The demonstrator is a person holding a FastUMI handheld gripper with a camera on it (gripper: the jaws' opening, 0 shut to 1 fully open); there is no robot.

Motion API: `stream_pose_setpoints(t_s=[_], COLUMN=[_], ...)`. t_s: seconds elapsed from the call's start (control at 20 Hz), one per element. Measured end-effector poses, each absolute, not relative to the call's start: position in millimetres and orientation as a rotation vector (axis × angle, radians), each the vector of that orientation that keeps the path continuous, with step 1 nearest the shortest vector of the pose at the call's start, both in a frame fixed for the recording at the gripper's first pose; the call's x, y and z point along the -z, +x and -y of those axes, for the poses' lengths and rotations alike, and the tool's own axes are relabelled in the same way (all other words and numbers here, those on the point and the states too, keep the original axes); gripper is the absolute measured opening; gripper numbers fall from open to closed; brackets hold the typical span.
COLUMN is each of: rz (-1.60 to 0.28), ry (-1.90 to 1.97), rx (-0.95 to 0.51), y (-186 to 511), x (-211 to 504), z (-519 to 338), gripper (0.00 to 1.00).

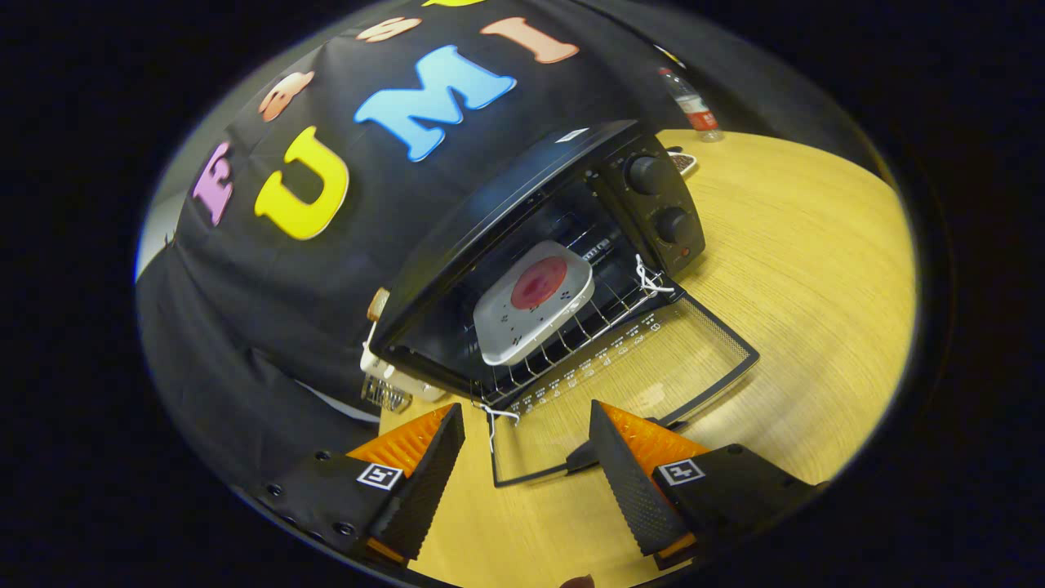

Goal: Open the toaster oven, put the food inside, and close the toaster oven door.

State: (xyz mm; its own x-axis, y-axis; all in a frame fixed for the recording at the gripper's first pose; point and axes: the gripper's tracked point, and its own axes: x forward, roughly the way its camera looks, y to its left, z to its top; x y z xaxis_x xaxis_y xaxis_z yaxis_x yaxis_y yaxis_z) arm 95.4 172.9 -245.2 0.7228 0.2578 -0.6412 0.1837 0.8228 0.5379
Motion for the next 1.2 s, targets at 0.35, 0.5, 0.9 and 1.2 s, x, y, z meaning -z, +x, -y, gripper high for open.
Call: stream_pose_setpoints(t_s=[0.35,0.5,0.9,1.2], rz=[-0.843,-0.867,-0.958,-0.998], ry=[0.258,0.108,-0.029,-0.072], rx=[-0.141,-0.107,-0.075,-0.019], y=[50,44,48,58], x=[277,294,330,347], z=[-172,-158,-152,-142], gripper=[0.98,0.98,0.98,0.98])
